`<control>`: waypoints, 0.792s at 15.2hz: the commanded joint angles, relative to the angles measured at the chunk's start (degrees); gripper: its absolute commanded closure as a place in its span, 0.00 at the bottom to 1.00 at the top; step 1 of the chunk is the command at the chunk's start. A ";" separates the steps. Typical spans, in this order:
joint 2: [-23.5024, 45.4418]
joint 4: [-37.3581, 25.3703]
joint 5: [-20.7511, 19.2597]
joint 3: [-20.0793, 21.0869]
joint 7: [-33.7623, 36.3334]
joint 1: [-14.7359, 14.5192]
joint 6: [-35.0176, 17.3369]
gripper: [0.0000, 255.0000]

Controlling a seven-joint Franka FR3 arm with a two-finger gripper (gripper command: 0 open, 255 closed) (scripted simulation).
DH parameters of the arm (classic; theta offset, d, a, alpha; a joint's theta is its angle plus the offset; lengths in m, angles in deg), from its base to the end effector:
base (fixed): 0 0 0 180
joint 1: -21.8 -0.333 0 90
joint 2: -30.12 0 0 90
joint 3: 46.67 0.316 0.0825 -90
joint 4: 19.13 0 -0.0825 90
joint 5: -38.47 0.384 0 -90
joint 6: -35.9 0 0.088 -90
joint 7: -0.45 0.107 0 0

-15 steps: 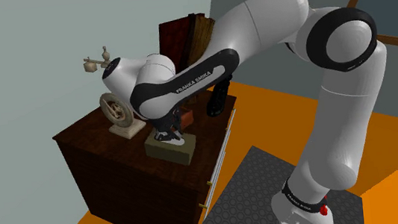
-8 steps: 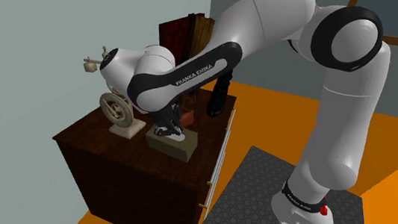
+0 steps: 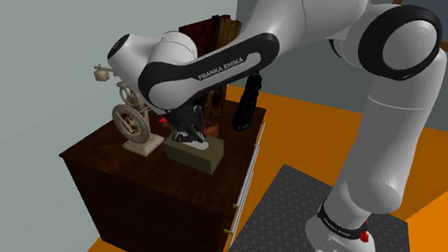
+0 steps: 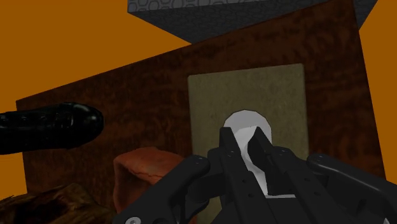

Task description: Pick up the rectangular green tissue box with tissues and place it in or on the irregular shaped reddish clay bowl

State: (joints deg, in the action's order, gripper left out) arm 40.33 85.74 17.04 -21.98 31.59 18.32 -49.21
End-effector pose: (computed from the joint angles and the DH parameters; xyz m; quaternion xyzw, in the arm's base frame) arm 0.5042 0.2118 0.4172 0.9581 0.0125 -0.1406 0.2494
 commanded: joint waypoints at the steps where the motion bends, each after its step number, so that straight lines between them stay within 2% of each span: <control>1: -0.62 -1.03 0.17 0.02 -0.61 0.03 1.46 1.00; 12: -2.01 -7.69 0.42 0.22 -3.18 -0.24 8.97 1.00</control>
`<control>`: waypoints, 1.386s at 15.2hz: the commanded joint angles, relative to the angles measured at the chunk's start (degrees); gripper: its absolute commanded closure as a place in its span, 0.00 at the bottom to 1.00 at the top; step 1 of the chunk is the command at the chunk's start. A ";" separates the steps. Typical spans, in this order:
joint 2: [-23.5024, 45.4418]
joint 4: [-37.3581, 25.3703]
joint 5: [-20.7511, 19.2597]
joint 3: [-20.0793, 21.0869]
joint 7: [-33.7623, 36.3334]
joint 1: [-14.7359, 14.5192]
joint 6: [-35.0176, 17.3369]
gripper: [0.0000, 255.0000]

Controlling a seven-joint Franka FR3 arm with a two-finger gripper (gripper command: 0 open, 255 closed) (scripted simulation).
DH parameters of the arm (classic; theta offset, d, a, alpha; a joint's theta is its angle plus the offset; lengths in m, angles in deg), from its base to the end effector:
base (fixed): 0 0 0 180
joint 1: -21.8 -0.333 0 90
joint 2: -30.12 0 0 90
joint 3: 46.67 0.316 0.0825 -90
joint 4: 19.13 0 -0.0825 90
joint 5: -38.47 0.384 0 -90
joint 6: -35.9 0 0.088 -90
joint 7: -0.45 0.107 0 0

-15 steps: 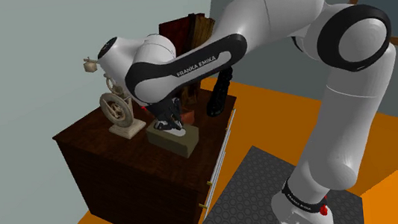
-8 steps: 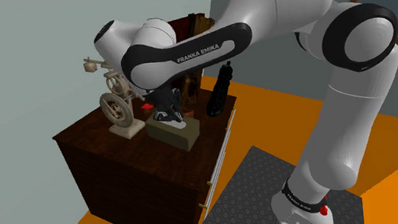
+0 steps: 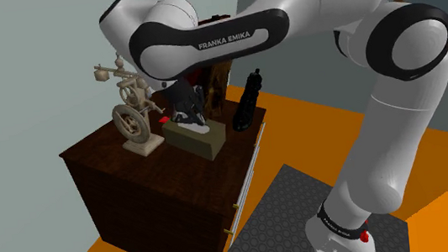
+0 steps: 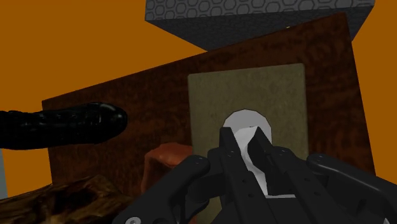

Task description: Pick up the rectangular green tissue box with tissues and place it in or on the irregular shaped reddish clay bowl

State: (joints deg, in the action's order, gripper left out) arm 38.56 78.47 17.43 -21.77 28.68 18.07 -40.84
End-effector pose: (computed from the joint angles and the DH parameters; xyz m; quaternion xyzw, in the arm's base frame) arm 0.5047 0.2114 0.4826 0.9581 0.0120 -0.1405 0.2495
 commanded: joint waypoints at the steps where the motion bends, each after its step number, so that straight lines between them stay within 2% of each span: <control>1: -0.29 -1.12 0.01 0.02 -0.49 -0.03 1.32 1.00; 7: -0.30 -5.33 -0.26 0.13 -1.69 -0.31 5.38 1.00; 11: 2.91 -10.92 -3.42 -1.75 -6.52 1.58 6.48 1.00; 16: 8.43 -20.23 -7.50 -3.94 -12.64 3.37 8.49 1.00; 21: 16.26 -33.49 -11.99 -6.18 -19.45 4.10 11.73 1.00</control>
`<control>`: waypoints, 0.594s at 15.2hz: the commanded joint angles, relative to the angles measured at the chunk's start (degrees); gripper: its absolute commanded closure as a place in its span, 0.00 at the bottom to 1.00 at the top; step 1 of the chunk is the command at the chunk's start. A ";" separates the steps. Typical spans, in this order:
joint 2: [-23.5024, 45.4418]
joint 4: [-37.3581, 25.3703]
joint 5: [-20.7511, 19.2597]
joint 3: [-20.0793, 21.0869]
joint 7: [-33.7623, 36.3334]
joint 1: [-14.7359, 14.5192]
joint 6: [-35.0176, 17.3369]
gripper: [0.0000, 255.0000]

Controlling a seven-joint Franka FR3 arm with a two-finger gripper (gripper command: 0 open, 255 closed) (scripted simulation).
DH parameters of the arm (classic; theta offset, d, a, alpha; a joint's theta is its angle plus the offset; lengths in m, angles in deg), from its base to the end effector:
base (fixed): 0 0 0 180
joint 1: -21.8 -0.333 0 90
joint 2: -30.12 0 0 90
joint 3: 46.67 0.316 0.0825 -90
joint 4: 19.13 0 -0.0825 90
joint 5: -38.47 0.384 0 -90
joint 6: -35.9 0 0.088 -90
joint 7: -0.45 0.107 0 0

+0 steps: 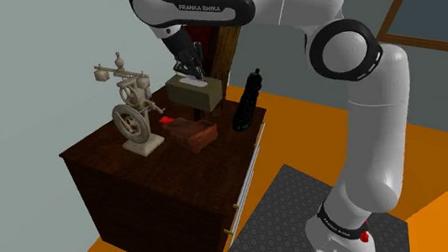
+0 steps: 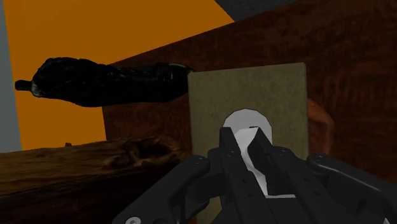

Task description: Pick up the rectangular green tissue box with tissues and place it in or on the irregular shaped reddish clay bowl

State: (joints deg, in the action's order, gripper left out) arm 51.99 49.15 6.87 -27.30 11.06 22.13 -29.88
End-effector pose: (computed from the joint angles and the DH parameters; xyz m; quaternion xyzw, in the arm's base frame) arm 0.6112 0.0911 0.5646 0.9582 0.0123 -0.1405 0.2489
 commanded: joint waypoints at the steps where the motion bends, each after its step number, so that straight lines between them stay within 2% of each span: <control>1: 4.84 -7.62 -2.44 -1.15 -3.39 -0.02 1.68 1.00; 3: 8.73 -14.38 -4.25 -2.13 -6.29 -0.42 3.52 1.00; 9: 6.22 -5.76 -2.56 -1.60 -3.43 1.45 -1.92 1.00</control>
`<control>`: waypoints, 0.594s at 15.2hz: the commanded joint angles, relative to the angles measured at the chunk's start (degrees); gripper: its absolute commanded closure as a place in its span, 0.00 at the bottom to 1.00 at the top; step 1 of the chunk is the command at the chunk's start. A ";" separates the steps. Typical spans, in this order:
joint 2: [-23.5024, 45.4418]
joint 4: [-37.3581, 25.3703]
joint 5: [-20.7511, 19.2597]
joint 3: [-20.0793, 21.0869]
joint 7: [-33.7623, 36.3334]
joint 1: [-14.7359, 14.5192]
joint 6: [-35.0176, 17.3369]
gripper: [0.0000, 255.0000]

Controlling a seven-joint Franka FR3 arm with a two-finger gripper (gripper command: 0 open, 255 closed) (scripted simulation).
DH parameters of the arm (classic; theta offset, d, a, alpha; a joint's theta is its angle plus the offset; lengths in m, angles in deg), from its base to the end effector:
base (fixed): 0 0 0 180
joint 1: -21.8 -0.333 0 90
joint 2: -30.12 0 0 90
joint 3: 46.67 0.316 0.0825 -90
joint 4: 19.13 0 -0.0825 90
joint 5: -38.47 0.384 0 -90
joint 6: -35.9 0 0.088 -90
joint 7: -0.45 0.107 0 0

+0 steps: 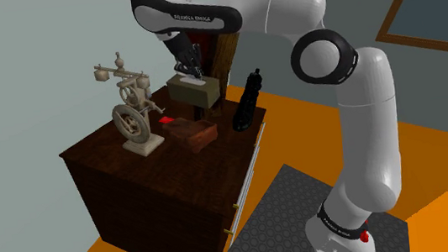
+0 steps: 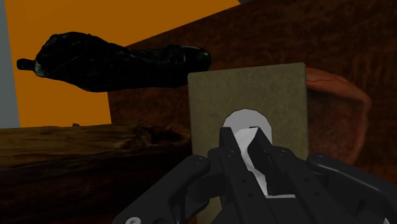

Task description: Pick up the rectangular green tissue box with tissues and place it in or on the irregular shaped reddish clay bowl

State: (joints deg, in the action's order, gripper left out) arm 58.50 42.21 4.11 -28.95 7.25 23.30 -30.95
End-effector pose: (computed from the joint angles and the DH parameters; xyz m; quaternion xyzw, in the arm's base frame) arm 0.6480 0.0536 0.5463 0.9579 0.0122 -0.1410 0.2497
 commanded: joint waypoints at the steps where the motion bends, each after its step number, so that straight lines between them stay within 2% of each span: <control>1: -0.57 2.38 0.41 0.12 0.79 0.53 -1.69 1.00; 9: -1.91 10.49 1.50 0.41 3.69 2.03 -7.80 1.00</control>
State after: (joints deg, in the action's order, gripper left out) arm 56.92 51.50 5.45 -28.59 10.58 25.11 -37.94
